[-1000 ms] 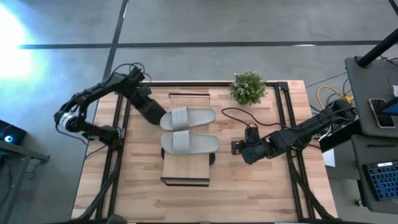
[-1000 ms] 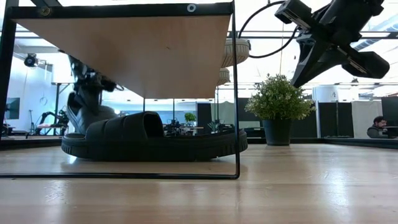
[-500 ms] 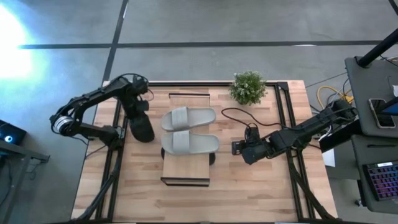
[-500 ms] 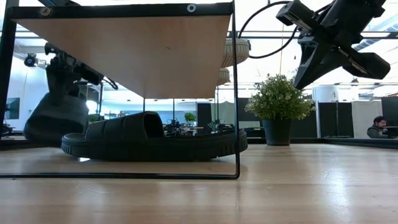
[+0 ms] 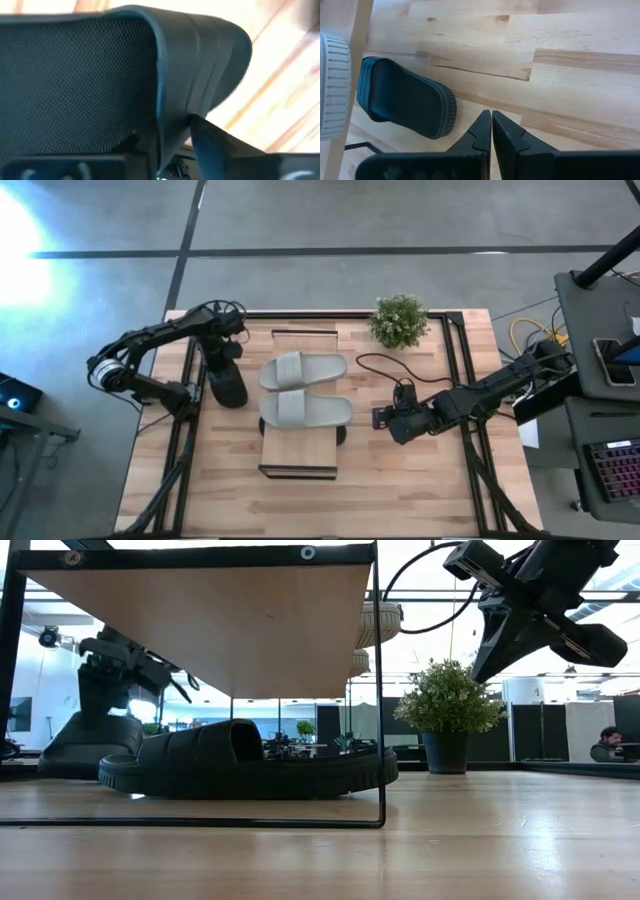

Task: Pick and place slides into the shelf
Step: Move the black slide under the shelf

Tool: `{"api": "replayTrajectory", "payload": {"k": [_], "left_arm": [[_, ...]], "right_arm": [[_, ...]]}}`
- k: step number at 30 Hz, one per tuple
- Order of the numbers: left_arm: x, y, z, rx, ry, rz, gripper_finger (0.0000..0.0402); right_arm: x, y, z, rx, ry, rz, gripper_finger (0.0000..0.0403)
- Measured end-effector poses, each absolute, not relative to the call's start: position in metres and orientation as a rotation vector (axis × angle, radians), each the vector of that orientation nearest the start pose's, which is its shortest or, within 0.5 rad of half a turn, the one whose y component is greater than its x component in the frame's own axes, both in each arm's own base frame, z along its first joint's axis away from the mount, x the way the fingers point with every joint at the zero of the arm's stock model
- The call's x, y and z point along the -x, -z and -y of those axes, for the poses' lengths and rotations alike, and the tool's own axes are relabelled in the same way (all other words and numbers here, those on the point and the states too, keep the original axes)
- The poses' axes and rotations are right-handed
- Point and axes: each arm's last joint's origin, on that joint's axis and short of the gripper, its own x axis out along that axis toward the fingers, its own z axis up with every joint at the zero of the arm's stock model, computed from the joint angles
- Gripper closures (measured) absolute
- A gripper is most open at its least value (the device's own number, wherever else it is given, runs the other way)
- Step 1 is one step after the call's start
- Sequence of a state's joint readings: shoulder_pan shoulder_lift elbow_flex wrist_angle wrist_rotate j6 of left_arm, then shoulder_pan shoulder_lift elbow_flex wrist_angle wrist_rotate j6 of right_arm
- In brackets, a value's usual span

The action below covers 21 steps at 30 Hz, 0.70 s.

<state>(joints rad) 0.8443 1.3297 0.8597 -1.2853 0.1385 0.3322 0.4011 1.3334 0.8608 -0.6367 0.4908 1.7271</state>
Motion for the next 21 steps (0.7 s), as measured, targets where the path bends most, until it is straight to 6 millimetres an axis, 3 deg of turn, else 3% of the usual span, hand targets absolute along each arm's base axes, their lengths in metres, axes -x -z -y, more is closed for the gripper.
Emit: {"api": "replayTrajectory", "payload": {"k": [9,14,21], "left_arm": [[-0.121,-0.213,-0.135,0.525,-0.388,-1.645,0.0224],[-0.119,-0.228,-0.137,0.484,-0.522,-1.612,0.0212],[-0.111,-0.255,-0.140,0.362,-0.927,-1.572,0.0212]], "right_arm": [[-0.232,-0.219,-0.084,-1.110,0.842,-0.609,0.0394],[-0.232,-0.219,-0.084,-1.111,0.840,-0.607,0.0394],[-0.232,-0.219,-0.084,-1.111,0.840,-0.607,0.0394]]}}
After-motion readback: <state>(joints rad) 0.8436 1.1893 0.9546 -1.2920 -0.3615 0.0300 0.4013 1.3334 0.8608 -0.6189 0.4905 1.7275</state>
